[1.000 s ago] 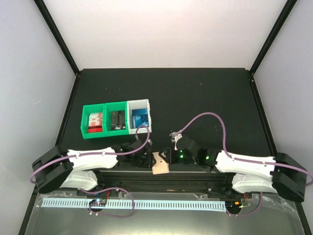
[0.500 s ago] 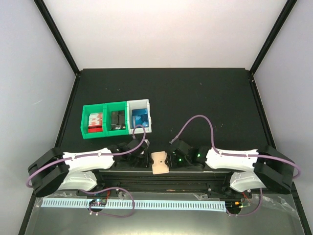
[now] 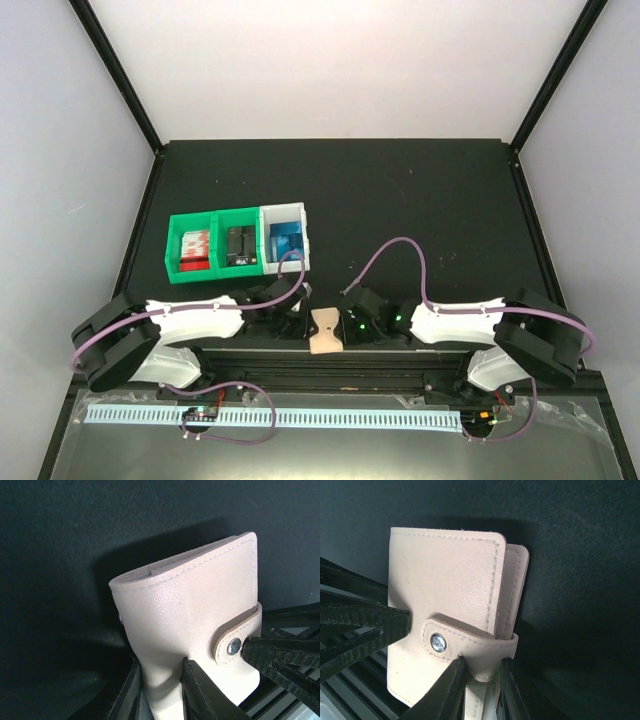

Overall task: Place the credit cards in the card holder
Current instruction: Move the card holder to the center of the board.

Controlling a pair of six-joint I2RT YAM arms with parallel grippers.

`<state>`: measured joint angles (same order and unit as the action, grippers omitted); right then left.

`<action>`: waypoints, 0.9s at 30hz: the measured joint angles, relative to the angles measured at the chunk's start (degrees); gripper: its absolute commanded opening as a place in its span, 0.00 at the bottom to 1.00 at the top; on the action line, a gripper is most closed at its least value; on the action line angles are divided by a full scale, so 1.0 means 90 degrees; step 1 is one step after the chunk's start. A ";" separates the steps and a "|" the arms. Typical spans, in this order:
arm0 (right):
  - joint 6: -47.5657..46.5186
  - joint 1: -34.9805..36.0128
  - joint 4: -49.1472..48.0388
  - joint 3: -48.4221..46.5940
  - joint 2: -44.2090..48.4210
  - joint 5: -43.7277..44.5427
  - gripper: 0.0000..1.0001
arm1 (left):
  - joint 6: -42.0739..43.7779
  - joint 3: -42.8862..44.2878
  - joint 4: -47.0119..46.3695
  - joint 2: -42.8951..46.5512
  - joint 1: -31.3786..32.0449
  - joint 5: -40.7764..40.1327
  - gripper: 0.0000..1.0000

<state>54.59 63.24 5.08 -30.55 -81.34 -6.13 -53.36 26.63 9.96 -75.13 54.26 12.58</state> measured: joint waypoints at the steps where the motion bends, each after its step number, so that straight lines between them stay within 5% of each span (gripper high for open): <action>1: 0.0005 -0.0012 -0.0010 0.0000 -0.0005 0.0024 0.21 | 0.0034 0.0053 0.0034 -0.0046 -0.0041 0.0012 0.24; 9: -0.0107 -0.0318 -0.0250 -0.0051 -0.0124 0.0865 0.21 | 0.0345 0.0809 0.0087 -0.0852 -0.0357 -0.0172 0.29; 15: -0.0393 -0.0408 0.0119 -0.0389 -0.0039 0.1552 0.44 | 0.0539 0.1078 0.0253 -0.0877 -0.0398 -0.0537 0.52; 23: -0.0580 -0.0418 0.1557 -0.0352 0.2909 0.2319 0.62 | 0.0918 0.1243 0.1375 0.1100 -0.0525 -0.1617 0.77; 25: -0.0670 -0.0425 0.2125 -0.0493 0.3672 0.2650 0.66 | 0.1032 0.1355 0.1707 0.1770 -0.0544 -0.1906 0.97; 27: -0.0746 -0.0425 0.2735 -0.0719 0.4308 0.2987 0.71 | 0.1178 0.1462 0.2028 0.2494 -0.0578 -0.2178 0.99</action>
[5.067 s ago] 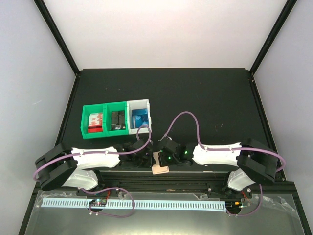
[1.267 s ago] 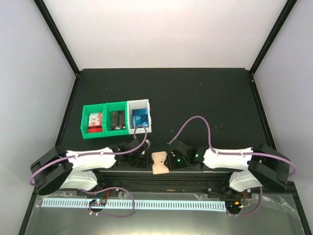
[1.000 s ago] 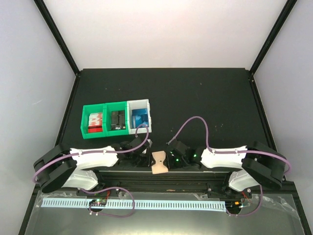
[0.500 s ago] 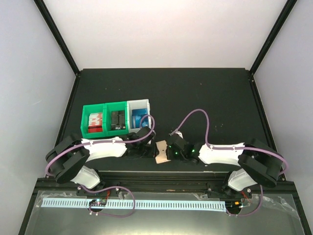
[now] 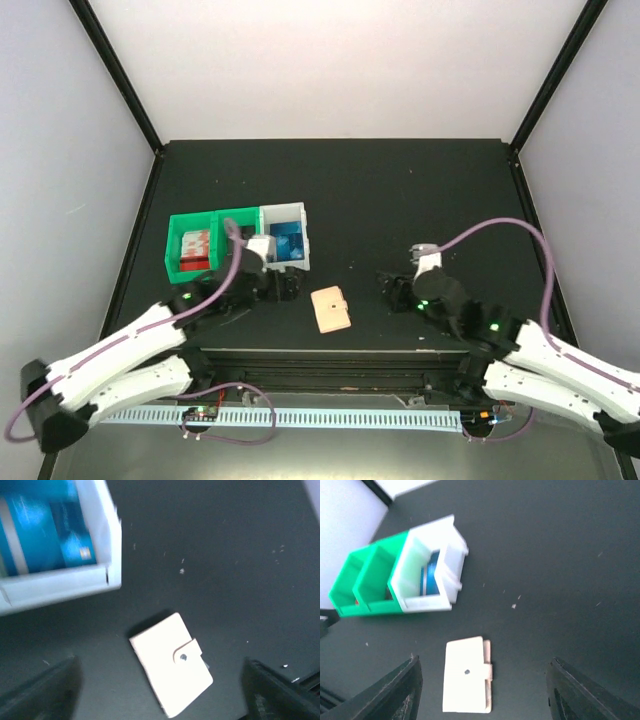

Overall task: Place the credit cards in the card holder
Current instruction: Reset both arms

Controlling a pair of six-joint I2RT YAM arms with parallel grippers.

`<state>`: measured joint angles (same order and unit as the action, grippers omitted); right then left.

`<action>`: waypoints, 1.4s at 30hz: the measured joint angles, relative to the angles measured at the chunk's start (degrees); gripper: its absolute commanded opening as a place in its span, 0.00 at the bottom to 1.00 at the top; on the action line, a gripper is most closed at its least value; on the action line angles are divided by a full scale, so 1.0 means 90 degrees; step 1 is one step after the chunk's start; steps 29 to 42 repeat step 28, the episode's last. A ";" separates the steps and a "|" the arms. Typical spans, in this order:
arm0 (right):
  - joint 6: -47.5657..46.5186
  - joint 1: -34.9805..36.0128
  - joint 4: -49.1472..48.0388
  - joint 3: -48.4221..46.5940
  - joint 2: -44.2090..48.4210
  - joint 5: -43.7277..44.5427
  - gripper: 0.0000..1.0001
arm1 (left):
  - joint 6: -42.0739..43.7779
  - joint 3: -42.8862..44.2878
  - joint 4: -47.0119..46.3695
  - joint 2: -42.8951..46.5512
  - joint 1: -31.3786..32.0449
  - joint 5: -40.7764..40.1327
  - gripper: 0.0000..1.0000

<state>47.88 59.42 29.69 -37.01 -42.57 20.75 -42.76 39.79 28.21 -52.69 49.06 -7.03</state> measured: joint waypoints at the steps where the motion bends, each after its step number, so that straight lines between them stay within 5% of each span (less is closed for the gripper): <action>1: -0.0032 0.0000 0.0260 -0.0126 0.0260 0.0160 0.73 | 0.0046 0.0053 0.0182 0.0415 -0.0015 -0.0141 0.99; 7: -0.0306 0.0000 0.1763 -0.1025 0.1719 0.1175 0.78 | 0.0534 0.0675 0.1188 0.2759 -0.0070 -0.1003 0.99; 15: -0.0471 0.0000 0.2941 -0.1858 0.2761 0.2055 0.79 | 0.1287 0.1642 0.2387 0.4231 -0.0070 -0.2101 0.99; 42: -0.0500 0.0000 0.3582 -0.2110 0.3157 0.2523 0.79 | 0.1751 0.1926 0.3232 0.4498 -0.0070 -0.2810 0.99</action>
